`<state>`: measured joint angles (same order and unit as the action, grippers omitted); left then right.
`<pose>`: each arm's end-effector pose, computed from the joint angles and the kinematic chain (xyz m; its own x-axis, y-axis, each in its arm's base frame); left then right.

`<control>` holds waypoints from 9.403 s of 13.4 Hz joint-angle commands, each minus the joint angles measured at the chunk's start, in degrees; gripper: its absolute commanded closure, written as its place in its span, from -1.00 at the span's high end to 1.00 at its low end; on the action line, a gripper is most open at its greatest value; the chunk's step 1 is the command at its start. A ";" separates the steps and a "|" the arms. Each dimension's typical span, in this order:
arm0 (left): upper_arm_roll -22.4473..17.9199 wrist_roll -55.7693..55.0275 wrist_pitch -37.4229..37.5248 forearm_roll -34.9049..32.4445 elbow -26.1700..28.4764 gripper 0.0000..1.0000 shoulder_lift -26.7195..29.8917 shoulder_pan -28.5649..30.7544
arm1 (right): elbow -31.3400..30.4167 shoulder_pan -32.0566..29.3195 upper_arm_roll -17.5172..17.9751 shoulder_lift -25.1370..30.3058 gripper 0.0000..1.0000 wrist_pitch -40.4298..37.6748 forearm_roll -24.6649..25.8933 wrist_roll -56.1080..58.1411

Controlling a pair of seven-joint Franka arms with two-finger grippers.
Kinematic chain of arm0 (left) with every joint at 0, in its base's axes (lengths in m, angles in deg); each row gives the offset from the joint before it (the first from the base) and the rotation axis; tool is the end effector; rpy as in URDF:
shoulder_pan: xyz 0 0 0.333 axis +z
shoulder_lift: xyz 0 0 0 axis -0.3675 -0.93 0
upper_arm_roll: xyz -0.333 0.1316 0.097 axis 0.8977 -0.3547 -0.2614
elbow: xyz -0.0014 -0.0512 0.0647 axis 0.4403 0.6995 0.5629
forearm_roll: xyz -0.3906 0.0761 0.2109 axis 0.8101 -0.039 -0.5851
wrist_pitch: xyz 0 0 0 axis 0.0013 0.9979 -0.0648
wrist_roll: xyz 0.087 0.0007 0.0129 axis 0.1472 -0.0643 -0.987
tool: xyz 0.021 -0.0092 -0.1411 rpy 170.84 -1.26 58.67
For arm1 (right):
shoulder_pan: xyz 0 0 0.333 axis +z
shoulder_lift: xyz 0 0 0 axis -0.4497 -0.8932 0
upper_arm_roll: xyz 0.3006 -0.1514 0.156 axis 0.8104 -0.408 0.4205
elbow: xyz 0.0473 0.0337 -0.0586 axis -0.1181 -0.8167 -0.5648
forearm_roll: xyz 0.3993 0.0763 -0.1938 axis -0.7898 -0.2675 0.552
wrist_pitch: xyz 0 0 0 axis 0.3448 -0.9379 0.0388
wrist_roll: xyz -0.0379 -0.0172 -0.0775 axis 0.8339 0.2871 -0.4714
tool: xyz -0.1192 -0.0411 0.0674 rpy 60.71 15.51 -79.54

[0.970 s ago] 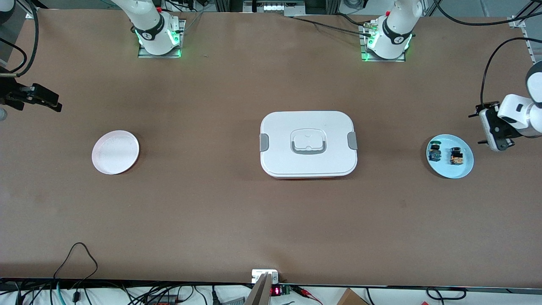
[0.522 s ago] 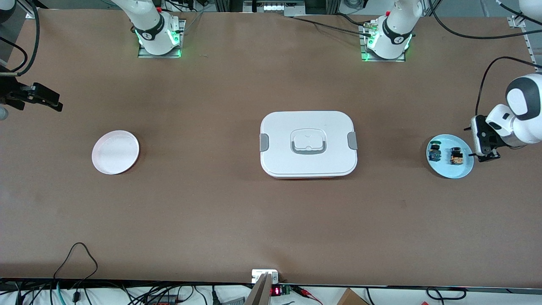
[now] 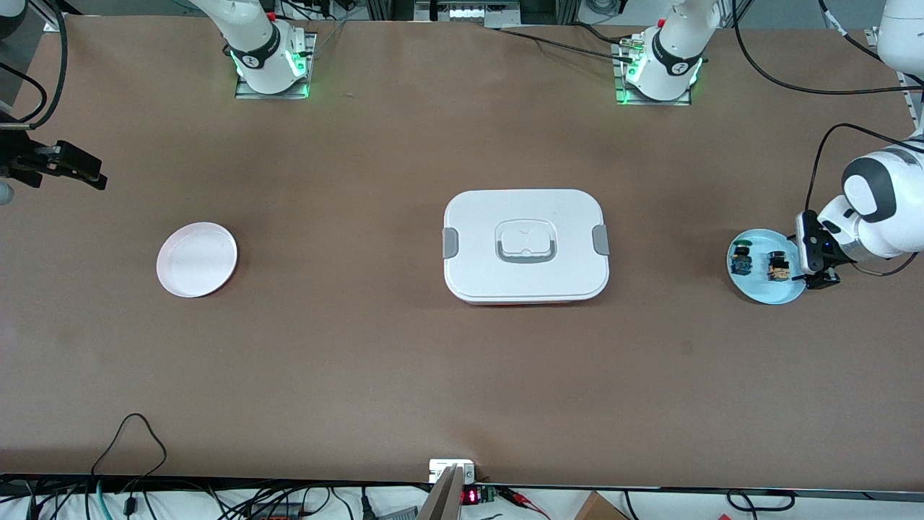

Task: Transfer orange switch to right arm and place
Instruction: 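Lower the left gripper over the orange switch in the blue dish, then close the left gripper on the orange switch and lift it, then carry the orange switch with the left gripper toward the table middle, then reach the right gripper toward the switch held by the left gripper, then close the right gripper on the orange switch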

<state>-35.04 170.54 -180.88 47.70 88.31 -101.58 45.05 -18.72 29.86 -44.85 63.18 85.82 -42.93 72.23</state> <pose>0.6000 0.2535 0.1791 0.0039 -0.9993 0.0385 -0.9945 0.0002 0.1052 0.6233 -0.0399 0.6120 0.9992 -0.0133 -0.0382 -0.0117 -0.9990 0.0436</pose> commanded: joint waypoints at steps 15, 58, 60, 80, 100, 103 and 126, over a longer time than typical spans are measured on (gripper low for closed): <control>2.52 1.21 -8.45 0.84 3.81 1.00 -2.00 2.35 | 0.11 -0.50 0.29 0.55 1.00 -0.67 -0.97 -0.56; 43.39 0.56 38.48 92.29 -1.58 -1.00 17.75 7.98 | 1.08 -0.76 0.11 -1.83 1.00 0.83 -25.79 1.64; 43.48 2.26 37.69 93.57 -0.68 -1.00 18.73 7.71 | 1.16 0.11 0.20 -3.40 1.00 0.74 -32.49 1.64; 45.24 2.35 35.93 93.57 2.84 -0.98 24.54 7.80 | 0.72 23.03 0.11 -16.85 1.00 14.59 -89.91 6.56; 45.33 2.44 35.93 93.66 2.84 -0.93 24.62 7.89 | 0.37 41.25 0.11 -20.90 1.00 32.38 -110.92 20.10; 45.33 2.44 35.93 93.66 2.84 -0.93 24.63 7.89 | 0.37 41.43 0.20 -20.37 0.99 32.99 -111.01 20.01; 45.33 3.58 36.02 93.83 3.28 -0.90 24.63 8.15 | -3.85 43.71 0.64 -17.47 -0.82 34.40 -110.74 23.52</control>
<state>9.38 172.60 -144.69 139.48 90.58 -78.92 51.94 -20.40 72.40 -44.29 44.08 119.59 -152.83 93.70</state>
